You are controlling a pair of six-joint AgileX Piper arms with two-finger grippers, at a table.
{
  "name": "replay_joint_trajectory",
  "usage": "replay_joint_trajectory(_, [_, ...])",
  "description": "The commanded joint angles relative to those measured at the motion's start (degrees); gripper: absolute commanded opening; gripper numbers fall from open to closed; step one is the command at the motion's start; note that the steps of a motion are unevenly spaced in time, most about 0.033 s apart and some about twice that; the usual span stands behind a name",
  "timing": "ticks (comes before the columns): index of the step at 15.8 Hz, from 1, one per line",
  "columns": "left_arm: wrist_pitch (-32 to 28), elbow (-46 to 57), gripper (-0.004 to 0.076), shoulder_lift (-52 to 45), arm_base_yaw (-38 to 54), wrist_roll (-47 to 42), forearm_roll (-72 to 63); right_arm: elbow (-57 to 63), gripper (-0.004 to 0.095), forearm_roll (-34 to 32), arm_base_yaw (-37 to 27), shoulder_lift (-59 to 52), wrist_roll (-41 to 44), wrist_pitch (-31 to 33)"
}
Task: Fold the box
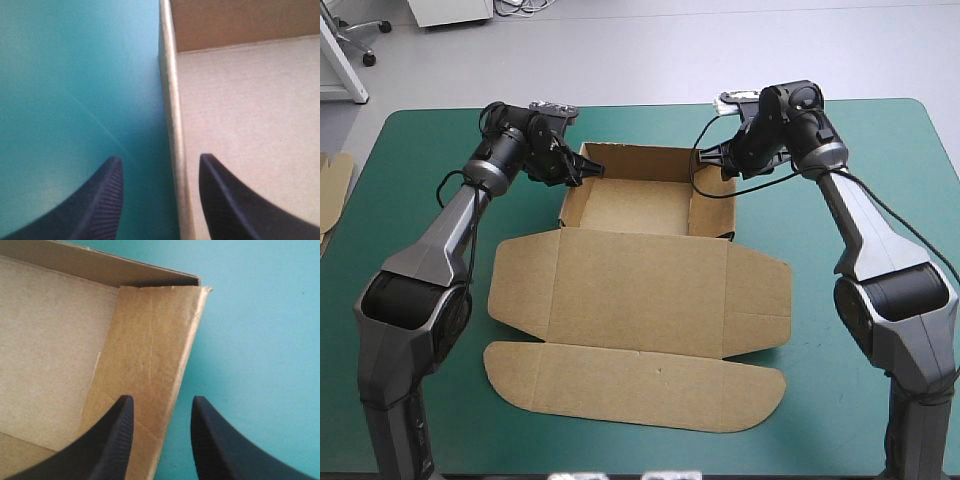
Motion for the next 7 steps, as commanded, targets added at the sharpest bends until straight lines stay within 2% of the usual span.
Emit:
replay_joint_trajectory(1, [-0.29,-1.53,0.0347,-6.48,-0.26,0.37,0.18,-1.24,0.0363,-0.49,-0.02,-6.18,-1.51,0.17])
replay_joint_trajectory(4, [-1.04,1.5,0.0347,-11.43,-0.26,1.22,0.84,4.87,0.0362,-0.91,-0.02,-10.39,-2.8,-0.89])
replay_joint_trajectory(7, [-6.25,11.96,0.0345,-20.49,-0.26,1.22,2.85,15.27,0.0336,-0.91,-0.02,-17.92,-3.89,-8.24])
